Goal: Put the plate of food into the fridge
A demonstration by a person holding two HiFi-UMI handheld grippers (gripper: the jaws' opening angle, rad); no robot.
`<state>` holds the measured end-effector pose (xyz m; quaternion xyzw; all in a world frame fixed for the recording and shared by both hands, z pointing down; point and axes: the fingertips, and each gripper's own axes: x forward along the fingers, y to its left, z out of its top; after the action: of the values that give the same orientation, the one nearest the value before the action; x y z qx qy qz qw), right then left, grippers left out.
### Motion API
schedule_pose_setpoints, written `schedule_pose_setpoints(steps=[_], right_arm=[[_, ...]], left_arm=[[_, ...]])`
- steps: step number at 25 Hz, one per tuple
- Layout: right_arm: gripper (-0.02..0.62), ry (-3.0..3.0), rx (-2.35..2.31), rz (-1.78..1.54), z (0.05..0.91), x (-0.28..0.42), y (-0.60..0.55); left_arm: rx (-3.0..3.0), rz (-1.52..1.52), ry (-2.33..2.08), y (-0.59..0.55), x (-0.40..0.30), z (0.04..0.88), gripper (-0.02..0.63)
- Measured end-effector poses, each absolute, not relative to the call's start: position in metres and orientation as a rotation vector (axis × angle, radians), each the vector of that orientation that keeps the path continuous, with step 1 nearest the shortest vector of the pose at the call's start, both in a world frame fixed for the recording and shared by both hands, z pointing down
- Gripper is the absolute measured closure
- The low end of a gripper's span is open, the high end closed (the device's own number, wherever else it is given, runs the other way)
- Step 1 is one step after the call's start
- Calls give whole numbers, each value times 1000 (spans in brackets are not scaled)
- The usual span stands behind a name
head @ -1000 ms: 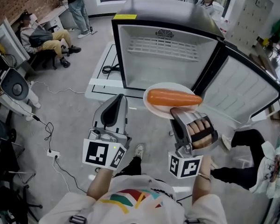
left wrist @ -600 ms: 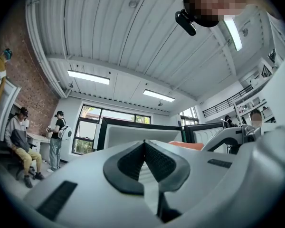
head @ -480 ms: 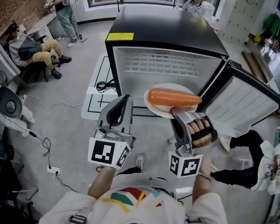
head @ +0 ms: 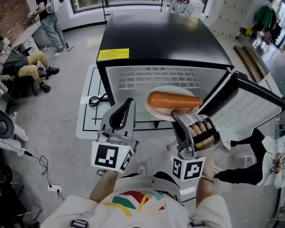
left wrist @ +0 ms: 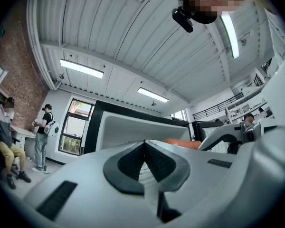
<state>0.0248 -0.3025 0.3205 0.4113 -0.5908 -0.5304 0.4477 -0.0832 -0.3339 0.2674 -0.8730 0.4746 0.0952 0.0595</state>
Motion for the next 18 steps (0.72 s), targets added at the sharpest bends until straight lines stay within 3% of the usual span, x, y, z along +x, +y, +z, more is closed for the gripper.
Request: schedule_pose_setpoints(steps=[18], right_arm=[[552,-1475,1002,-1333,320,26,-350]], left_arm=[[-2645,265,1475,-372,-77,286,601]])
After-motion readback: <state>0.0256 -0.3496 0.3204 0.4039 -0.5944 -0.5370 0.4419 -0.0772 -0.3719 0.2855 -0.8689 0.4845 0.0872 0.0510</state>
